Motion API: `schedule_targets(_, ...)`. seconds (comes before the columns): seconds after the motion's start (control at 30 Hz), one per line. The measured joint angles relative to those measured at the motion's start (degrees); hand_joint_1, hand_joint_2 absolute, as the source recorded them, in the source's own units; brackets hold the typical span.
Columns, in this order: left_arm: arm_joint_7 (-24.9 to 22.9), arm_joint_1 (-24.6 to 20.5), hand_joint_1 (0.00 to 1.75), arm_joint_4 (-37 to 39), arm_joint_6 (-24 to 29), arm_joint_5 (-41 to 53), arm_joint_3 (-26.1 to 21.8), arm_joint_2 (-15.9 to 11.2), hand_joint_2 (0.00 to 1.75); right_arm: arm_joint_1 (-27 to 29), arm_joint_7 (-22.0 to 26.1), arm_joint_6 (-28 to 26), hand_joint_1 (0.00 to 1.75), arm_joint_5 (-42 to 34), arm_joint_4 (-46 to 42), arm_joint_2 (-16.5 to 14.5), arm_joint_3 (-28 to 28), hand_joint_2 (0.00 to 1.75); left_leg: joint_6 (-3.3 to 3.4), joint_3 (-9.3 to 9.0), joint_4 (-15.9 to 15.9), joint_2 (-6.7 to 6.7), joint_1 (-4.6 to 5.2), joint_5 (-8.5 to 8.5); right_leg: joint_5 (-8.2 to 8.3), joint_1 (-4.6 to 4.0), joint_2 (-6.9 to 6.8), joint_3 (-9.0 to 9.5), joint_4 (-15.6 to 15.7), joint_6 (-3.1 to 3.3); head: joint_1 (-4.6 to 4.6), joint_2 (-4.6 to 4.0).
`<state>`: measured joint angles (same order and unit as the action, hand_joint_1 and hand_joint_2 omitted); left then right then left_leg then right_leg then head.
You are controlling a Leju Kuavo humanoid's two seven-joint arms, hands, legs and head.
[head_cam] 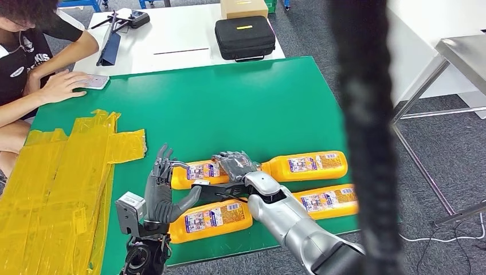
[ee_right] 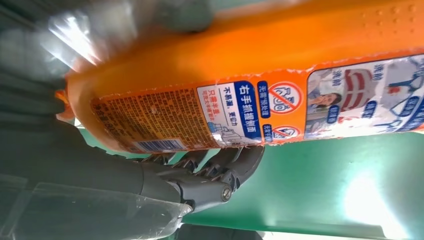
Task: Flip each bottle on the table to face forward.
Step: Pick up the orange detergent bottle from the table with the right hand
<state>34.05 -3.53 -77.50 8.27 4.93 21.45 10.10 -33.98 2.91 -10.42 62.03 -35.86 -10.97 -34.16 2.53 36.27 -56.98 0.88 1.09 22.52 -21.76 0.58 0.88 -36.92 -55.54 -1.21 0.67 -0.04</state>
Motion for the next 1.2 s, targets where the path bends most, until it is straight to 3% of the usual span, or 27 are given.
schedule_targets(0.17, 0.2, -0.4, 0.00, 0.8, 0.1, -0.3, 0.0, 0.0, 1.75, -0.1, 0.0, -2.8, 1.75, -0.4, 1.1, -0.2, 0.4, 1.75, 0.00, 0.00, 0.0, 0.00, 0.00, 0.00, 0.01, 0.00, 0.00, 0.00, 0.0, 0.00, 0.01, 0.00)
schedule_targets(0.37, 0.5, -0.6, 0.00, 0.9, 0.9, -0.7, 0.0, 0.0, 1.75, 1.3, 1.1, -11.9, 1.75, -4.2, -0.1, -0.2, 4.3, 1.75, 0.00, 0.02, 0.0, 0.00, 0.00, -0.01, 0.01, 0.00, -0.01, 0.00, 0.0, 0.00, 0.00, 0.00)
schedule_targets(0.73, 0.5, -0.6, 0.00, 0.9, 1.0, -0.7, 0.0, 0.0, 1.75, 2.9, 2.4, -13.8, 1.75, -5.8, -2.3, -0.2, 7.7, 1.75, 0.01, 0.02, 0.0, 0.02, 0.00, 0.00, 0.01, 0.00, -0.01, -0.01, 0.0, 0.00, 0.01, 0.00)
schedule_targets(0.97, 1.0, -0.5, 0.00, -3.1, 0.9, -0.6, -0.4, -0.1, 1.75, 7.6, 12.7, -22.3, 1.75, -20.4, -9.4, -0.2, 13.7, 1.75, 0.01, 0.04, 0.0, 0.03, 0.00, 0.00, 0.00, 0.00, -0.03, -0.01, 0.0, 0.00, 0.00, 0.00)
schedule_targets(1.1, 0.6, -0.7, 0.00, -7.7, -0.2, -0.7, -0.9, -0.2, 1.75, 10.1, 18.2, -22.6, 1.75, -29.4, -13.4, -0.2, 17.3, 1.75, 0.01, 0.04, 0.0, 0.03, 0.01, 0.01, 0.00, 0.00, -0.03, -0.01, 0.0, 0.00, -0.01, 0.00)
schedule_targets(1.2, -0.8, -1.4, 0.00, -9.6, -1.2, -0.8, -1.1, -0.4, 1.75, 11.1, 23.5, -19.9, 1.75, -38.1, -15.5, -0.4, 19.0, 1.75, 0.01, 0.04, 0.0, 0.03, 0.01, 0.00, 0.00, 0.00, -0.03, -0.01, 0.0, 0.00, -0.01, 0.00)
